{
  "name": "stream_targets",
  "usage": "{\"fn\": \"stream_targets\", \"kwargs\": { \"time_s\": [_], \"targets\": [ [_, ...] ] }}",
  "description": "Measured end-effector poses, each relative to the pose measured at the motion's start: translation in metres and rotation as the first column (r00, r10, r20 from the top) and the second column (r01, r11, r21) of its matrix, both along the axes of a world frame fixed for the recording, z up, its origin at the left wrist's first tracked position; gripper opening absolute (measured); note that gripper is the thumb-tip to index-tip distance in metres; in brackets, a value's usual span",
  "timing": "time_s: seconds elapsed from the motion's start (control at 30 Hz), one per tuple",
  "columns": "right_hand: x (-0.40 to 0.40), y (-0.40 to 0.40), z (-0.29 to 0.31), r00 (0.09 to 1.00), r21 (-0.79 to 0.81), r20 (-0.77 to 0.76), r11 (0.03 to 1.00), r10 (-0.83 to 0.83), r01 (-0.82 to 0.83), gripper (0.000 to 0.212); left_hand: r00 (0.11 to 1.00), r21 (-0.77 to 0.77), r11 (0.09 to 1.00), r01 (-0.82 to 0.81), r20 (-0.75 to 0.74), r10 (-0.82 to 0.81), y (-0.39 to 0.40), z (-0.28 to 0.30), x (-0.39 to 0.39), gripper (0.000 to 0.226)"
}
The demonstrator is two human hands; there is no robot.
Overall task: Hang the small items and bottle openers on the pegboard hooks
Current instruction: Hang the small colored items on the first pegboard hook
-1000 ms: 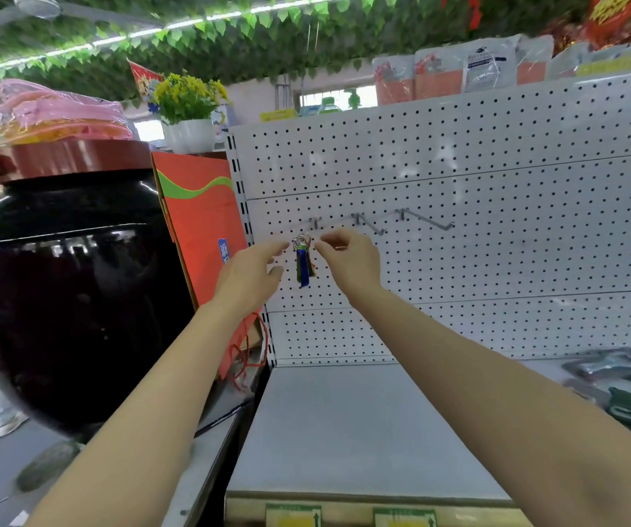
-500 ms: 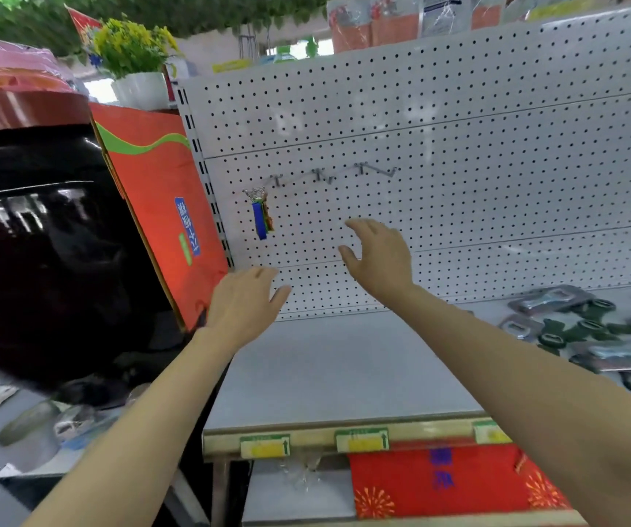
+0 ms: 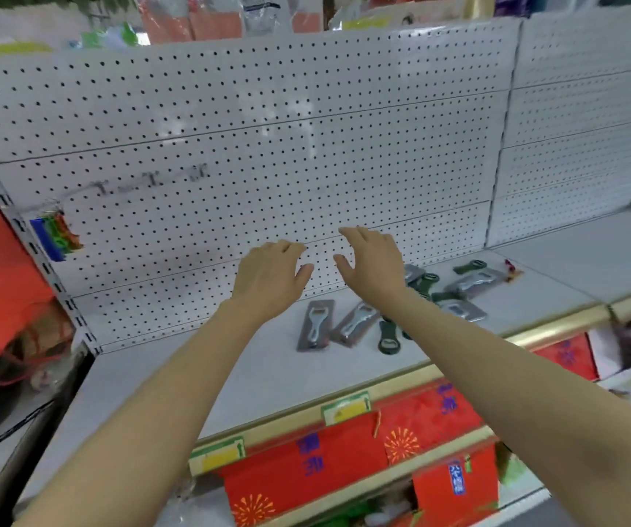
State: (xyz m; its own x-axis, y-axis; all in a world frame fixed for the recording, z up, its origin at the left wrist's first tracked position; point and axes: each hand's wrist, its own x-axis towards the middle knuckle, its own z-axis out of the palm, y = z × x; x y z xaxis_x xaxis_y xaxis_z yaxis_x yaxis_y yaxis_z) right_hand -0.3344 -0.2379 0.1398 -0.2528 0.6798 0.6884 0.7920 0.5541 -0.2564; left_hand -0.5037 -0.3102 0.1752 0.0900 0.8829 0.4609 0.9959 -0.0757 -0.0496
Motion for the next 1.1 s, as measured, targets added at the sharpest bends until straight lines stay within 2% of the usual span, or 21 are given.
{"fn": "stream_targets", "kwargs": {
  "time_s": [0.33, 0.57, 0.87, 1.0, 1.1],
  "targets": [
    [0.207, 0.058, -0.038, 0.969, -0.068, 0.05, 0.968, -0.24, 0.243, 0.043, 0.987, -0.121, 0.98, 0.157, -0.001, -0.159, 0.106, -0.042, 0.164, 0.044],
    [0.314, 0.095, -0.064, 0.921, -0.113, 0.051, 0.914, -0.387, 0.39, 0.037, 0.96, -0.176, 0.945, 0.275, 0.009, -0.278, 0.184, -0.076, 0.255, 0.036],
    [0.396, 0.177, -0.116, 0.872, -0.296, 0.108, 0.822, -0.478, 0.487, 0.042, 0.925, -0.28, 0.882, 0.378, 0.063, -0.376, 0.299, -0.126, 0.348, 0.033],
    [0.415, 0.217, -0.133, 0.861, -0.368, 0.173, 0.78, -0.478, 0.506, 0.043, 0.919, -0.345, 0.852, 0.394, 0.129, -0.373, 0.35, -0.144, 0.379, 0.023],
    [0.424, 0.243, -0.149, 0.862, -0.424, 0.145, 0.756, -0.486, 0.498, 0.041, 0.918, -0.408, 0.823, 0.397, 0.168, -0.36, 0.384, -0.155, 0.405, 0.022]
  ]
}}
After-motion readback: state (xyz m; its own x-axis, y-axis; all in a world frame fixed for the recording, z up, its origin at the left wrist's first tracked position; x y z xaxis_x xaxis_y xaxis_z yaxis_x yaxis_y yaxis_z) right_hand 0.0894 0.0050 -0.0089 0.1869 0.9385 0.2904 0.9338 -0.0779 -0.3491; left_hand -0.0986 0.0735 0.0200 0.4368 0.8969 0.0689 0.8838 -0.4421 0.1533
